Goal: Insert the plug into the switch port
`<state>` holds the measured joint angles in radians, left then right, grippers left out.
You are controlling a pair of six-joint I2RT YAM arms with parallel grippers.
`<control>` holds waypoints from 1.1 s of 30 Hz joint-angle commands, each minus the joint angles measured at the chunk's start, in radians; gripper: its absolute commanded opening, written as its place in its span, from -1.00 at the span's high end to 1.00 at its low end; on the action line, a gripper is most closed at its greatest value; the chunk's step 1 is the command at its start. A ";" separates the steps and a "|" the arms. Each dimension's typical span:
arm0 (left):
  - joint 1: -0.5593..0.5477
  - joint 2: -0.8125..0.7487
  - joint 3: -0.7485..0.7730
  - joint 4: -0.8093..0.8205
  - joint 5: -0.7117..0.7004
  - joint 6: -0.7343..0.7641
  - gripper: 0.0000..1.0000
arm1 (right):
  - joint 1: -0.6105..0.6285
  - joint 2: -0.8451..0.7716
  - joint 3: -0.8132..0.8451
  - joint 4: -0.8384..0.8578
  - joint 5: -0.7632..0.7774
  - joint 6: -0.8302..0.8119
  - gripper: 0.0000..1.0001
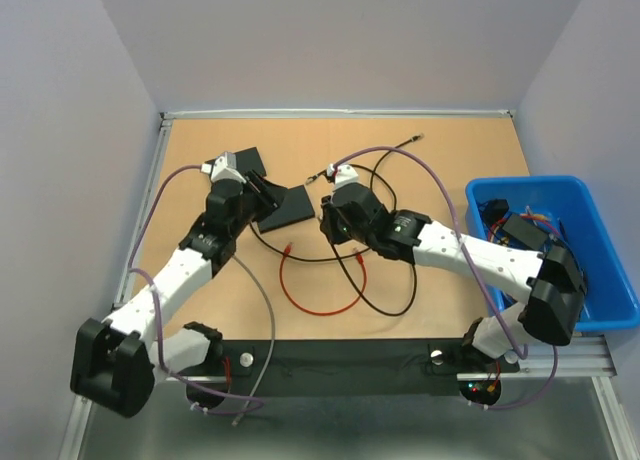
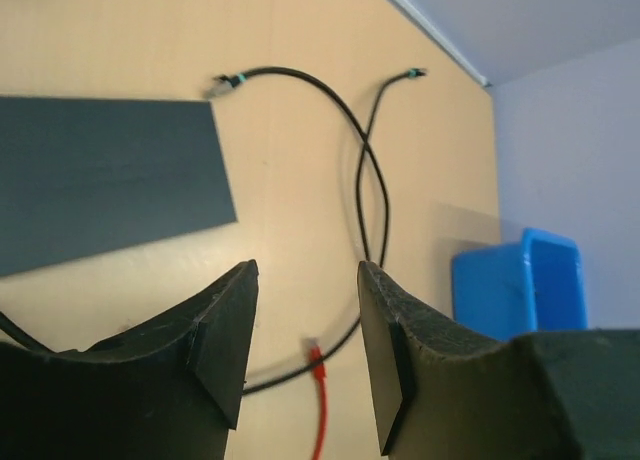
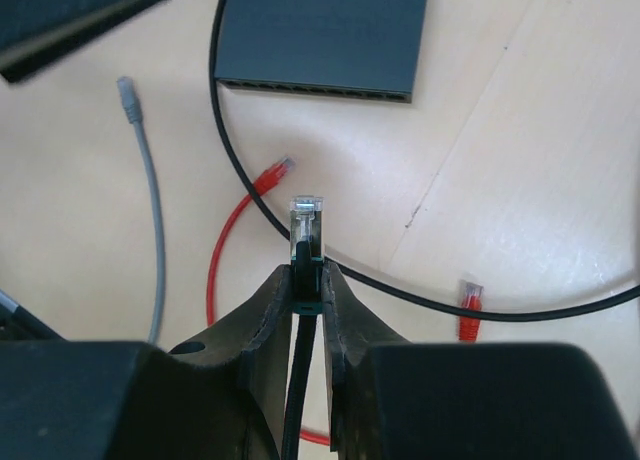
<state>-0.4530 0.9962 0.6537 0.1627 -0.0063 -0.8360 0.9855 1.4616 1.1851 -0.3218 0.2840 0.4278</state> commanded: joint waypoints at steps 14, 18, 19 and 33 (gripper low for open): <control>0.224 0.818 0.687 -0.207 0.089 0.394 -0.07 | -0.145 0.282 0.057 0.158 -0.138 -0.064 0.90; 0.234 0.907 0.751 -0.302 0.019 0.425 -0.07 | -0.165 0.321 0.061 0.173 -0.169 -0.067 0.90; 0.237 0.924 0.759 -0.314 0.014 0.432 -0.07 | -0.168 0.335 0.061 0.176 -0.175 -0.067 0.90; 0.240 0.935 0.669 -0.373 -0.047 0.413 -0.04 | -0.196 0.499 0.169 0.208 -0.224 -0.099 0.92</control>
<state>-0.2157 1.9747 1.3563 -0.1913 -0.0395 -0.4236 0.7994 1.9461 1.2957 -0.1642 0.0776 0.3553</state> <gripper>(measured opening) 0.523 0.207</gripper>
